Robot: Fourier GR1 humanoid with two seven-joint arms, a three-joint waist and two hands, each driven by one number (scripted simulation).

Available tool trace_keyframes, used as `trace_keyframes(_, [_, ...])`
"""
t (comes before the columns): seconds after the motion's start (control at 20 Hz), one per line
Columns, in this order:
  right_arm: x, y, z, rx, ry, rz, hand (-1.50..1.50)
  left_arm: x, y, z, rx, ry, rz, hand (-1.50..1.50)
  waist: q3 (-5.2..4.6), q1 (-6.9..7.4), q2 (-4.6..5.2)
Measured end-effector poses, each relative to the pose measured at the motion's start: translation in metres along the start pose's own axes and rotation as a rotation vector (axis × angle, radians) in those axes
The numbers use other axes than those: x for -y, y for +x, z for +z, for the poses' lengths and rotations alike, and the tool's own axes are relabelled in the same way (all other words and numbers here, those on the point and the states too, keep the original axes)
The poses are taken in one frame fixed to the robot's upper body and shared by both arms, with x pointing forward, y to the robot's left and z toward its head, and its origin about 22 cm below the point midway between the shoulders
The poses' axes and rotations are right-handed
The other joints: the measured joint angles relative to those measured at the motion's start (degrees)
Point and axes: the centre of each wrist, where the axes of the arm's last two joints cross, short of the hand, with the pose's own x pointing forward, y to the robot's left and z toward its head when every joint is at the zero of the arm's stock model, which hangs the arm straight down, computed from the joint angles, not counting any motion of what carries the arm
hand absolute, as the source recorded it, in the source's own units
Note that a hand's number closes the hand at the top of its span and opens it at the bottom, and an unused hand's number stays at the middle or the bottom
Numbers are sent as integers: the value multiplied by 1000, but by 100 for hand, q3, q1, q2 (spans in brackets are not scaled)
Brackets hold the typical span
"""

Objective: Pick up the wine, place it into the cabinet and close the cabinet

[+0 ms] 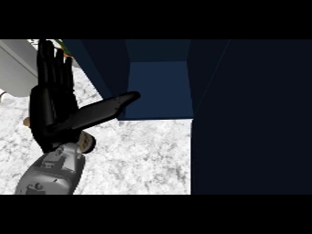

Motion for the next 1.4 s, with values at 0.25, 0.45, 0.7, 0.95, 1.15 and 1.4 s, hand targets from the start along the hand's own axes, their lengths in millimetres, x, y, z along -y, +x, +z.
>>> trace_keyframes(0.25, [-1,20,3,-22,14,-5,-150,31,14,-6,-20,23,7,-150,-8,68,-1])
trace_keyframes(0.45, [-5,24,-2,-41,15,-16,-150,43,19,-4,-30,43,7,-150,-22,104,0])
trace_keyframes(0.7, [-5,26,-4,-50,10,-12,-150,51,29,-10,-41,75,1,-150,-31,116,0])
trace_keyframes(0.95, [-7,32,-10,-62,4,-12,-150,50,46,-12,-26,88,10,-150,-17,119,-8])
trace_keyframes(1.15, [-7,34,-12,-62,-6,-10,-150,45,60,-8,-14,112,1,-150,-8,135,-19])
trace_keyframes(1.4, [-5,39,-13,-67,-15,7,-150,34,72,-7,-8,151,-14,-150,-5,128,-22])
